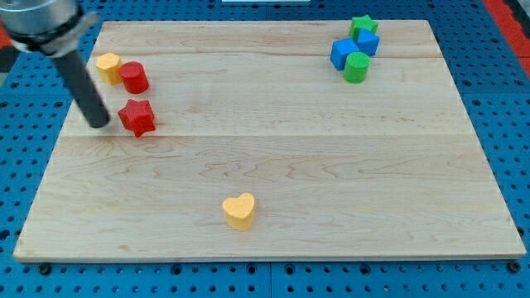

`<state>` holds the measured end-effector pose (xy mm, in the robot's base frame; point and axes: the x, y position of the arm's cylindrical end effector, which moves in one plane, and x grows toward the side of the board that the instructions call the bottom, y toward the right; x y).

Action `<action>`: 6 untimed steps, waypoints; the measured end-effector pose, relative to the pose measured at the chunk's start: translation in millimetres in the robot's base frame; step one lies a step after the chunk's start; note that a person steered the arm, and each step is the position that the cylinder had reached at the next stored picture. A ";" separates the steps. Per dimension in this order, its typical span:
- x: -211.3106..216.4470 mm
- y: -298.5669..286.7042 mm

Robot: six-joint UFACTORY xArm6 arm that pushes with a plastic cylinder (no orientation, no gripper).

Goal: Move the red star above the yellow heart

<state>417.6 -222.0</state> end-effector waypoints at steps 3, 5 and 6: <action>8.4 47.9; -22.9 102.4; -8.4 144.3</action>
